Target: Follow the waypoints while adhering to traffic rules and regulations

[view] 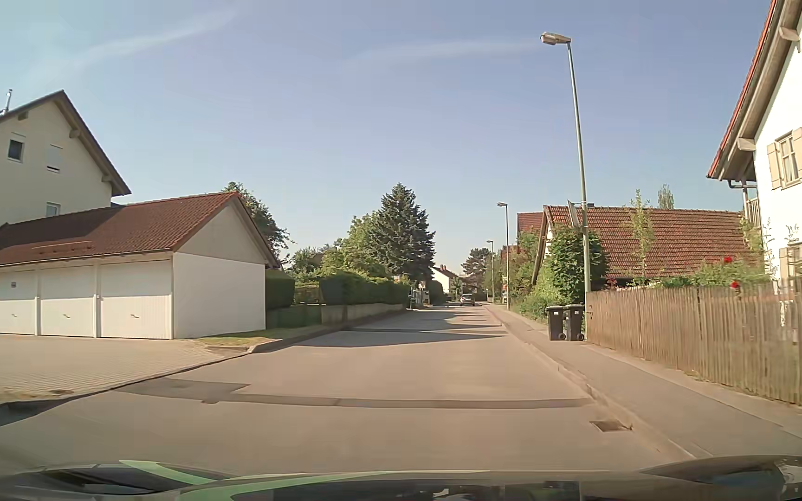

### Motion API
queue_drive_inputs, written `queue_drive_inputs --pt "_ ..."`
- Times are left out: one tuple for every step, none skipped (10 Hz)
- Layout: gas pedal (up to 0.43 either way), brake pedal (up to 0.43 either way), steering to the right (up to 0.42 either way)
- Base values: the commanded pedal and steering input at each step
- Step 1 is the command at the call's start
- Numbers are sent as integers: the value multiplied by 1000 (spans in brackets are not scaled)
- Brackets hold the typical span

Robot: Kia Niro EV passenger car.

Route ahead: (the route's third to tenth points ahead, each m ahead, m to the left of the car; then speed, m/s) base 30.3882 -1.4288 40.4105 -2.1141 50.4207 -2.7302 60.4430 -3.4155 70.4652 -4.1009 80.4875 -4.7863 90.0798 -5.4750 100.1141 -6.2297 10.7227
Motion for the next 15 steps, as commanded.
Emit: queue_drive_inputs --pt "209 0 42" --pt "209 0 37" --pt "209 0 33" --pt "209 0 30" --pt "209 0 24" --pt "209 0 21" --pt "209 0 18" --pt "209 0 14" --pt "209 0 10" --pt "209 0 7" --pt "209 0 7" --pt "209 0 7" --pt "209 0 7" --pt "209 0 7" --pt "209 0 7"
